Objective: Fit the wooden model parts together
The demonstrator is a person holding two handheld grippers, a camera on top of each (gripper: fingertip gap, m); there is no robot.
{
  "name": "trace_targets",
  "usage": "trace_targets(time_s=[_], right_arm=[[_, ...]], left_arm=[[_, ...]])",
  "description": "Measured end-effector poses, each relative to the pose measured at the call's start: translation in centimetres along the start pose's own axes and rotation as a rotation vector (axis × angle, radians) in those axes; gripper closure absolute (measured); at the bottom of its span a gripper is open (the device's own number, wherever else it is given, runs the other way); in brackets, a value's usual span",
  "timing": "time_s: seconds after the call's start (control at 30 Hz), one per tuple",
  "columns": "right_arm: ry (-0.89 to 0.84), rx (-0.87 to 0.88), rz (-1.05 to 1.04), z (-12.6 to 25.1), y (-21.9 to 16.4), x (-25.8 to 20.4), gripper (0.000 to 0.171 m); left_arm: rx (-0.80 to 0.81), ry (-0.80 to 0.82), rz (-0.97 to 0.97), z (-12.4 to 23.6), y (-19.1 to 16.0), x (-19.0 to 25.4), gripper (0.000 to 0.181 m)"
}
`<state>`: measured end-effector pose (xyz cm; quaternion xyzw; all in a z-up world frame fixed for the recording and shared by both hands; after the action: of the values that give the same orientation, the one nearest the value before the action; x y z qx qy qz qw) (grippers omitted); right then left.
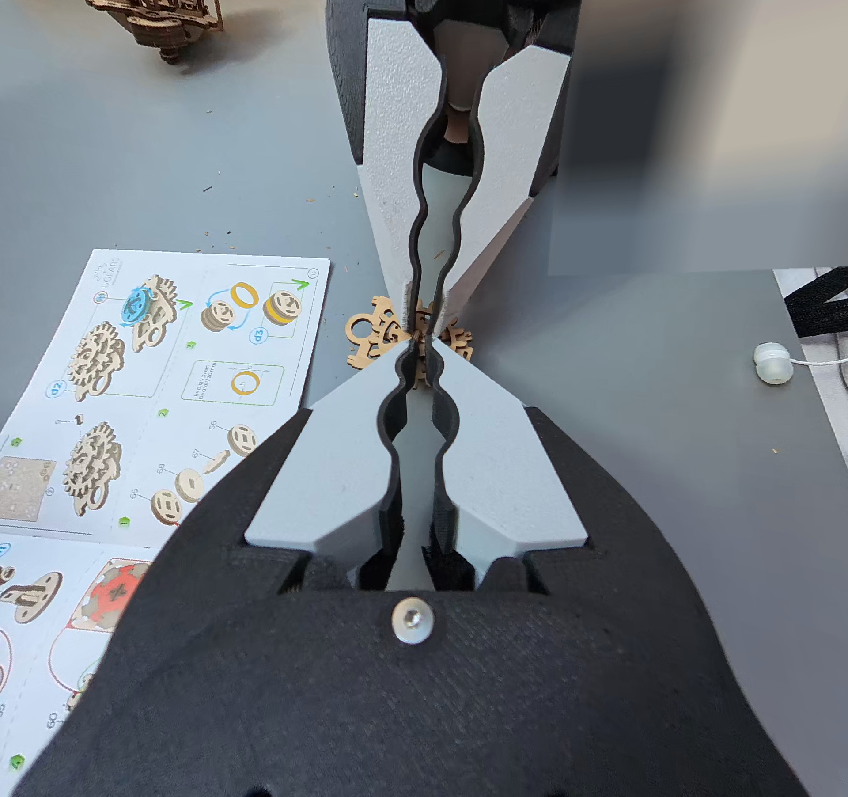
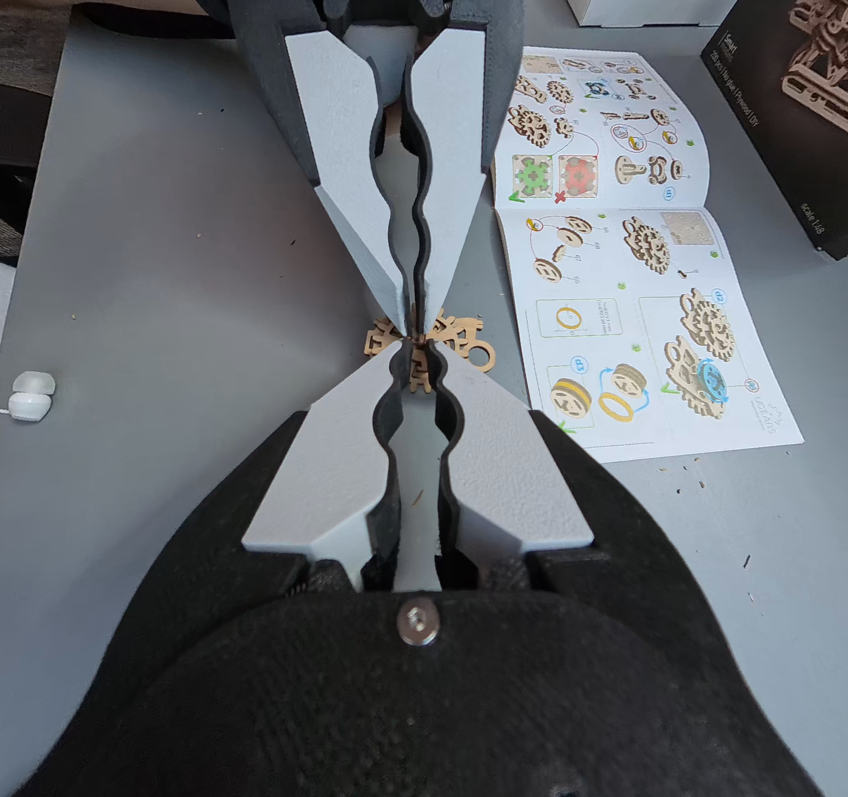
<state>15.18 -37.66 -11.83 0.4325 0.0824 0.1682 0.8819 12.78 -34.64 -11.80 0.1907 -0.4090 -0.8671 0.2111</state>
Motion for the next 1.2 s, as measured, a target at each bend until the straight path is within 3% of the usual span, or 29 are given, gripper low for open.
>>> trace_targets(time_s=[0.5,0.9,1.2], right_arm=[[0.042,0.008,-0.007,0.03,-0.13,0.02,0.165],[0.044,0.011,0.026,0.06,-0.09,-0.07,0.164],[0.053,0.008,0.035,0.03,-0.12,-0.23,0.164]], left_arm=[[-0.018,0.026,-0.05,-0.05,0.02,0.07,0.173],[-0.008,0.037,-0.075,-0.2,0.12,0.15,0.181],[0.0,-0.002,-0.06,-0.18,0.17,0.51,0.177]])
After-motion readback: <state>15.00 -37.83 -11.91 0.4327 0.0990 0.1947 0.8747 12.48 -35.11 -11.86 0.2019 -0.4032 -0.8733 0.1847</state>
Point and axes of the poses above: each gripper's, where its closed fingertips meet, z back along the fingers, y out of its top, x = y × z across the jaws, the point moved 3 cm from there along z, back along the fingers, and after that the axes turned 8 degrees about -z, right-handed, at the moved point
